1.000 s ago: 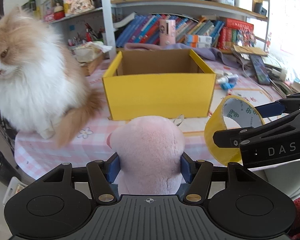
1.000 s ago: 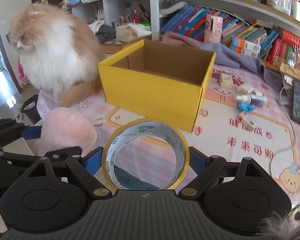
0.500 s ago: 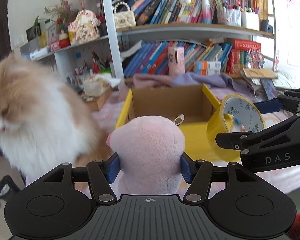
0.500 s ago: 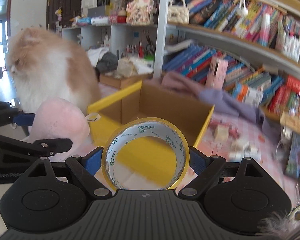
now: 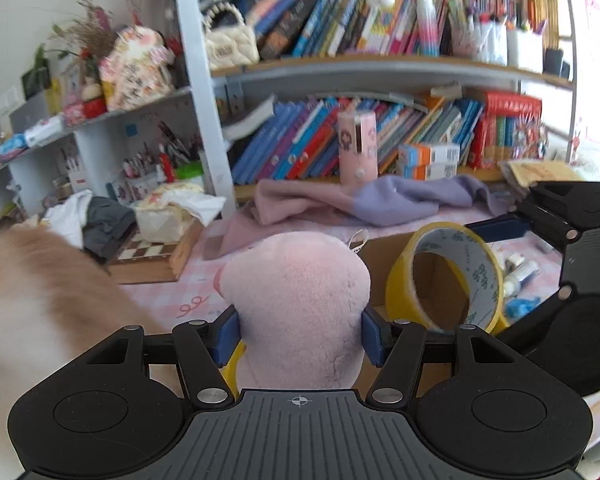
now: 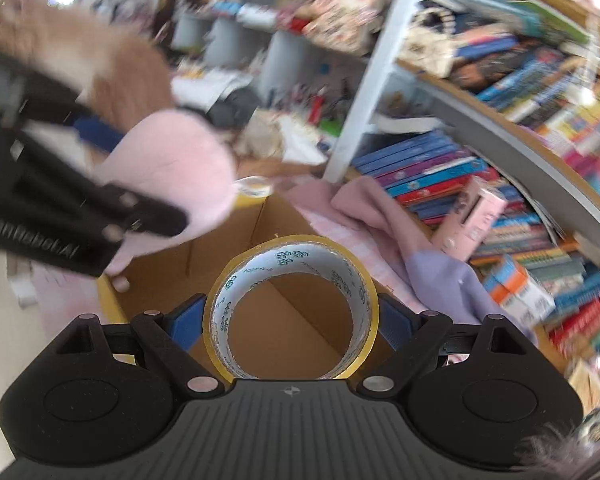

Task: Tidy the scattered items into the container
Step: 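Lower the pig and tape roll into the yellow box with both tools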

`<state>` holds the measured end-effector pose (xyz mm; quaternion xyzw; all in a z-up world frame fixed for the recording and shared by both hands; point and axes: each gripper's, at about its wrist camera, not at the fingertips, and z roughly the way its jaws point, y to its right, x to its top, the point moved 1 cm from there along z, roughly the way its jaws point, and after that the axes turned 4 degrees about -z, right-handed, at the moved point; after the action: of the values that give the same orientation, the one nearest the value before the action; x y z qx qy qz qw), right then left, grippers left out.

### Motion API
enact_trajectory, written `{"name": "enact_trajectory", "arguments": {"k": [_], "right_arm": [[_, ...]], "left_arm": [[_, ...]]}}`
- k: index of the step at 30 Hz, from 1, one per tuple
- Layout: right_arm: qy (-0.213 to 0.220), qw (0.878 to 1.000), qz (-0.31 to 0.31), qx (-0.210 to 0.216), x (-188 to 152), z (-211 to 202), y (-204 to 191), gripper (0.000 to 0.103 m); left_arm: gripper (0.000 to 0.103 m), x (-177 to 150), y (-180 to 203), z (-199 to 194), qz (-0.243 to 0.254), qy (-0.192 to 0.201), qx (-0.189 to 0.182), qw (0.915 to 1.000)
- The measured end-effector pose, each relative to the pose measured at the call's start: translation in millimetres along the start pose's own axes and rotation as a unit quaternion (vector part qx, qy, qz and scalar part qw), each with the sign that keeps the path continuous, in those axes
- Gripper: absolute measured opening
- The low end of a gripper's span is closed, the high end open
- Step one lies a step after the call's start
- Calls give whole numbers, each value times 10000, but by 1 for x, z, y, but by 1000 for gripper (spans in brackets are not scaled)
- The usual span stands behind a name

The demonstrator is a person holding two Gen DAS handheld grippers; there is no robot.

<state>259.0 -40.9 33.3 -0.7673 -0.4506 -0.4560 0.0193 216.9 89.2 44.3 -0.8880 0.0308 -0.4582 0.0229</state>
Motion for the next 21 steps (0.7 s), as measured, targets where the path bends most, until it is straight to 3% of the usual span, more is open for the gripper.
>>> {"name": "enact_trajectory", "arguments": {"k": [10,18,21], "right_arm": [[-788,9895,-935,765,-6,88,15,88],[-1338,9706,-1470,1359,-5,126,20,88],[-1481,9649,-1610,1453,-4,133,20,88]], "left_arm": [[61,16,8,94,399,-1035,-178,9937],[61,18,5,151,252,-1820,-197,9828],[63,17,13,162,541,-1951,-138,9792]]}}
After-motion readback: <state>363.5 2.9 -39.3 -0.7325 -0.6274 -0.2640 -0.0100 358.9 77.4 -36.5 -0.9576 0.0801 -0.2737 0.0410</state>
